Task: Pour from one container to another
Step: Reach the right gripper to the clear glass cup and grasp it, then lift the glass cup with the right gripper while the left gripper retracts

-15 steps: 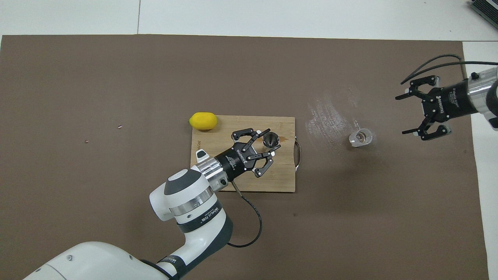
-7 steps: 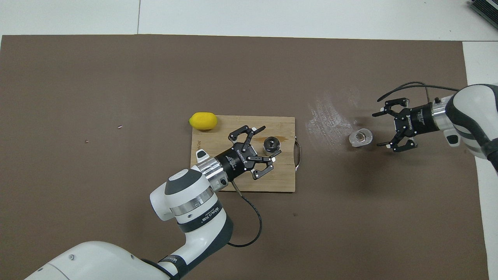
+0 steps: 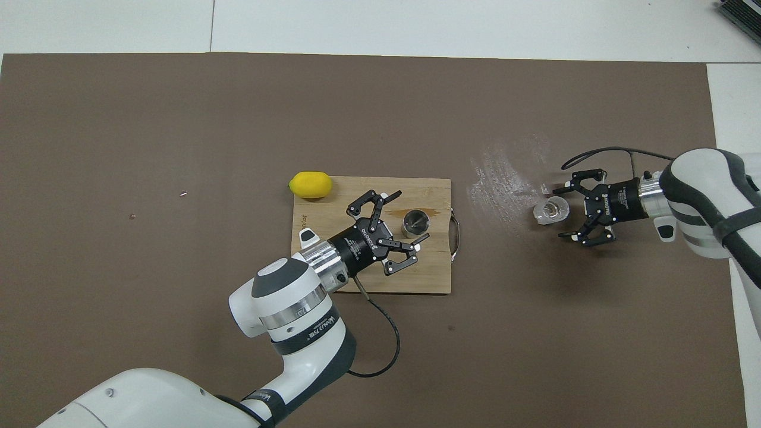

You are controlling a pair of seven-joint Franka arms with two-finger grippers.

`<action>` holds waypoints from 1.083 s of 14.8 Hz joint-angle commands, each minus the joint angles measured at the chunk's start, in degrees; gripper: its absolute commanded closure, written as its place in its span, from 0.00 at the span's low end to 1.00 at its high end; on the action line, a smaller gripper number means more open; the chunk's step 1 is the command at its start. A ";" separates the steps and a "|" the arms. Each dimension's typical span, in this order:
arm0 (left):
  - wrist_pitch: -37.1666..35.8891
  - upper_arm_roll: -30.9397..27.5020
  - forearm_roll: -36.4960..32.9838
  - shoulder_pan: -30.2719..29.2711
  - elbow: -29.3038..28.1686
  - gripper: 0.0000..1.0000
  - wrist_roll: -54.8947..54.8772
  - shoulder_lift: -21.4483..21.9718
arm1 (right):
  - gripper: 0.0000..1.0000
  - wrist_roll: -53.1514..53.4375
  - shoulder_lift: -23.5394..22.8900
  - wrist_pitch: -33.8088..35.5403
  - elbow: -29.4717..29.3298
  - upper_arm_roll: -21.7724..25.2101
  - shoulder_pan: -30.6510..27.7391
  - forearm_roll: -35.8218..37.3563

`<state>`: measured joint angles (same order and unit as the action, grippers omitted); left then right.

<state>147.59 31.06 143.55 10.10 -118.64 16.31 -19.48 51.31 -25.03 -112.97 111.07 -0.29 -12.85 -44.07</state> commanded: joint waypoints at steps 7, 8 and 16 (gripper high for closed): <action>0.59 -0.65 0.24 1.41 0.16 0.00 -0.31 1.45 | 0.01 -5.52 3.06 -2.60 6.36 -0.33 0.10 -7.61; 1.11 -0.47 0.24 1.06 0.08 0.00 -0.14 2.50 | 0.01 -5.52 3.06 -2.60 6.36 -0.33 0.36 -7.52; 9.89 -0.12 0.06 -4.46 0.16 0.00 12.42 12.96 | 0.21 -6.05 3.06 -1.99 5.83 -0.33 -0.51 -8.57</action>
<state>154.34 30.45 143.51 8.74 -117.99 24.77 -9.78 47.44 -23.55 -113.94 115.28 -0.34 -12.66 -50.17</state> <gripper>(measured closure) 0.000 0.137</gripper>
